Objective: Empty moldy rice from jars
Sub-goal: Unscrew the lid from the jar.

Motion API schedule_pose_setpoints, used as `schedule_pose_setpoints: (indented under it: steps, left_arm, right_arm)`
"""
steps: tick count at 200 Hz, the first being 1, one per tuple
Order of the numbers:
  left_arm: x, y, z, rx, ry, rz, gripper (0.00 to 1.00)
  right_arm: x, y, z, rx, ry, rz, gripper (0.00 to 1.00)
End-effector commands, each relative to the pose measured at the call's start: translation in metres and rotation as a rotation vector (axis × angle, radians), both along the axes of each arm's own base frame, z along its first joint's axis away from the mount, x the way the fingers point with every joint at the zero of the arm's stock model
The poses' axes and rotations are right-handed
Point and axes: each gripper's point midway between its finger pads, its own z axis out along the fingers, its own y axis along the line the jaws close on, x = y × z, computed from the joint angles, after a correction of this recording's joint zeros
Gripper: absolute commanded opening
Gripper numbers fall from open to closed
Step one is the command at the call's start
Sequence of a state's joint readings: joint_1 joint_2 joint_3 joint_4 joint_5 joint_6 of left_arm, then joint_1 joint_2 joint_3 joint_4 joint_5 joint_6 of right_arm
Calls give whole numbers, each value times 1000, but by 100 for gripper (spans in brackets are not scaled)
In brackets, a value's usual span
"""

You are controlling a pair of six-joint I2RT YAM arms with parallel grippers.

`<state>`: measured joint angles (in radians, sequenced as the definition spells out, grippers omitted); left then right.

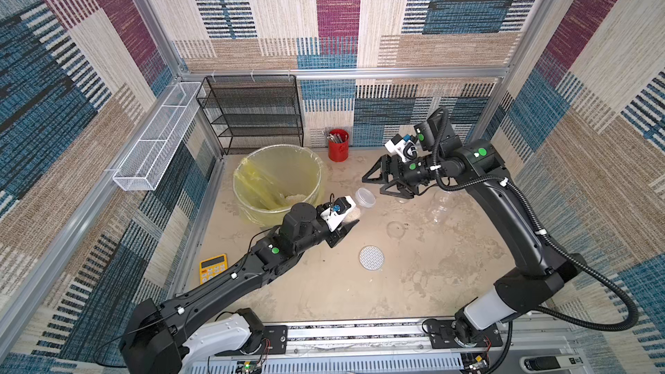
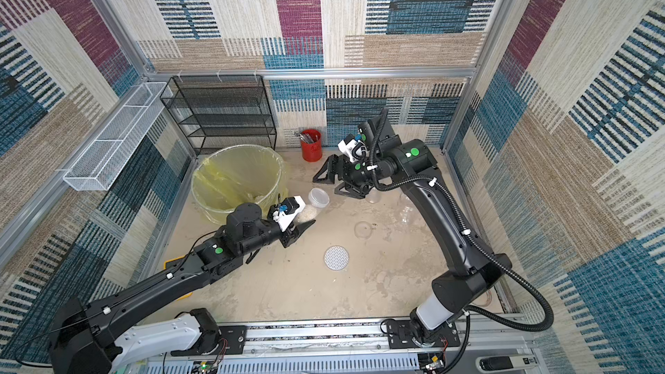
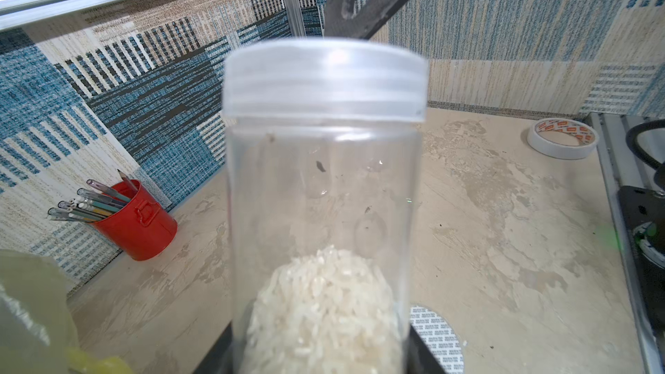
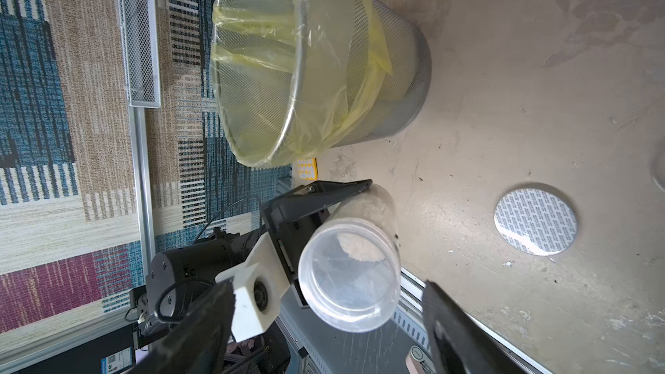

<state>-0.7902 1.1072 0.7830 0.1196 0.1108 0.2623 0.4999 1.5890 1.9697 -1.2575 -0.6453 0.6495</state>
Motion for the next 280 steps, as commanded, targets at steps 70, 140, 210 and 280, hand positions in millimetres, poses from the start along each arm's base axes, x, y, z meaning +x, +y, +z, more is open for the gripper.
schedule_pose_setpoints:
  steps: [70,140,210,280]
  left_arm:
    - [2,-5,11,-25,-43,-17,10]
    - [2,-6,12,-21,-45,-21,10]
    - [2,-7,10,-18,-37,-25,9]
    - [3,-8,8,-16,-35,-25,9]
  right_arm:
    - [-2,10,-21,-76,15,73,80]
    - [-3,8,-31,-111,5,91,73]
    - [-2,9,-36,-122,-7,115,70]
    - [-6,11,-43,-131,-4,144,63]
